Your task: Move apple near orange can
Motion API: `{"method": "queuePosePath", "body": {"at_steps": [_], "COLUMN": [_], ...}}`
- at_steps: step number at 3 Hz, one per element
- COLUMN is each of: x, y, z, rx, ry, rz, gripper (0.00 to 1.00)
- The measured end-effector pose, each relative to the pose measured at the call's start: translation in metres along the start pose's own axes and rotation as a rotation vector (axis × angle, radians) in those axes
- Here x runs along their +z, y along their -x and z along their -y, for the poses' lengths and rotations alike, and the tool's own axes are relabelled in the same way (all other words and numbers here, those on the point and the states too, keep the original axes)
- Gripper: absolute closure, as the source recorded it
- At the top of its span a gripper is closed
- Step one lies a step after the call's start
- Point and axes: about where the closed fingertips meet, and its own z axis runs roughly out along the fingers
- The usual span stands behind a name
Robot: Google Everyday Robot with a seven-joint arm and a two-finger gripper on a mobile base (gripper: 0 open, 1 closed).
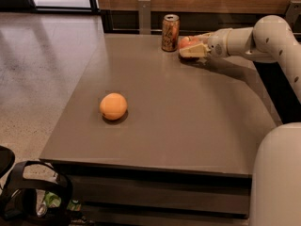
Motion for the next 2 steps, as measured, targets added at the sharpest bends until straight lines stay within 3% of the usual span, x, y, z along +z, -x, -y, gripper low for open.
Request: {"method": "queuePosePath", "body": {"at_steps": [2], "x": [0.0067], "y": [-0.0006], "z": [-0.0035], "rx": [0.001], "ry": [0.01], "rz": [0.0], "gripper": [0.13]}}
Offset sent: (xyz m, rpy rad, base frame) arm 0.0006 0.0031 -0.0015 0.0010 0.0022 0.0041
